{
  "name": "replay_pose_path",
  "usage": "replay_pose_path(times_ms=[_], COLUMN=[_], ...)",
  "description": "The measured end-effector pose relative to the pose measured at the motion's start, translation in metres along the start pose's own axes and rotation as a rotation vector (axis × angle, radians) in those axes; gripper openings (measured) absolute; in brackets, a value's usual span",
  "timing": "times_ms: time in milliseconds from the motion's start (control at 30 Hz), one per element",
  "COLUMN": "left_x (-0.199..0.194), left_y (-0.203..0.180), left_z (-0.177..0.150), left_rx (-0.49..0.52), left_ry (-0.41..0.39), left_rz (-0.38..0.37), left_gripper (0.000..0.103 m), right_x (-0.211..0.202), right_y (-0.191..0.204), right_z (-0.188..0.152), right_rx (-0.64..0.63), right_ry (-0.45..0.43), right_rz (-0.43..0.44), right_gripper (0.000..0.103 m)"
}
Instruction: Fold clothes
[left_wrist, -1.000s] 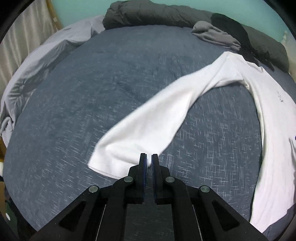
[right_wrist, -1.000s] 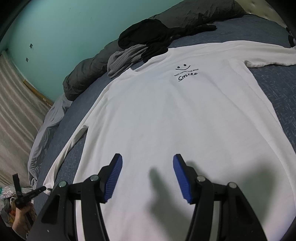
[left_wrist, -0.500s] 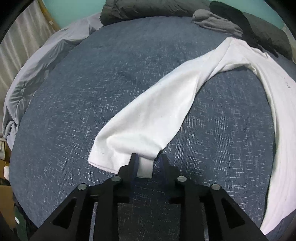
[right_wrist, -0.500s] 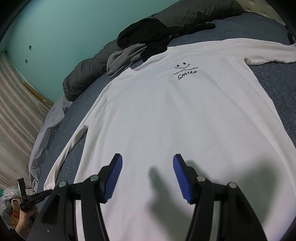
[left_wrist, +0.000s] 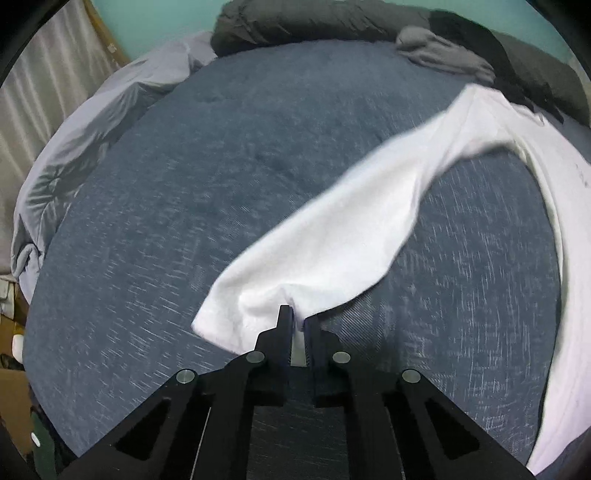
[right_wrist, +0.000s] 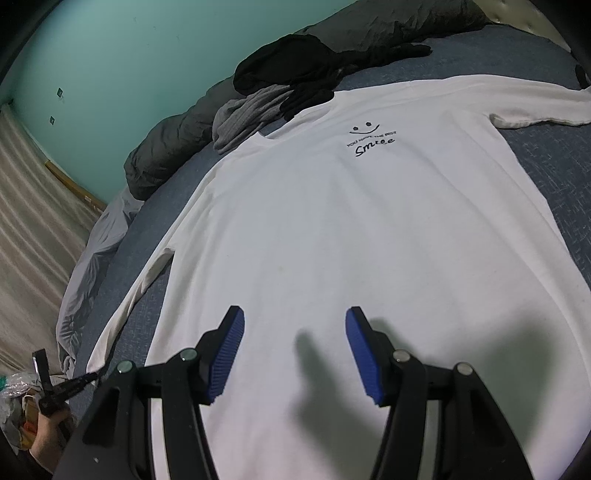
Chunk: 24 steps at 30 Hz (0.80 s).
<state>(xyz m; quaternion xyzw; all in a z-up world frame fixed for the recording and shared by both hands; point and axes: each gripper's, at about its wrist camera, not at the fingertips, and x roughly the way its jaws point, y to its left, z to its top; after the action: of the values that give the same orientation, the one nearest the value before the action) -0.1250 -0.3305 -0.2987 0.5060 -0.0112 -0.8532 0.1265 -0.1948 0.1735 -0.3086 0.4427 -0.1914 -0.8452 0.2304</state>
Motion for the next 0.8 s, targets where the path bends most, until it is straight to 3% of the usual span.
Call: replay_pose_path(times_ms=[433, 800], left_x=[0.004, 0.029], left_y=[0.093, 0.12], left_z=[0.056, 0.078], left_rx=[-0.23, -0.287], left_ry=[-0.032, -0.022], left_rz=[-0.066, -0.048], left_gripper=[0.002, 0.001], right_x=[0.009, 0.015], right_y=[0.005, 0.007], right_z=[-0.005, -0.006], right_rx=[-0.03, -0.059], right_ry=[0.013, 0.016], right_rz=[-0.029, -0.048], right_gripper=[0.058, 0.058])
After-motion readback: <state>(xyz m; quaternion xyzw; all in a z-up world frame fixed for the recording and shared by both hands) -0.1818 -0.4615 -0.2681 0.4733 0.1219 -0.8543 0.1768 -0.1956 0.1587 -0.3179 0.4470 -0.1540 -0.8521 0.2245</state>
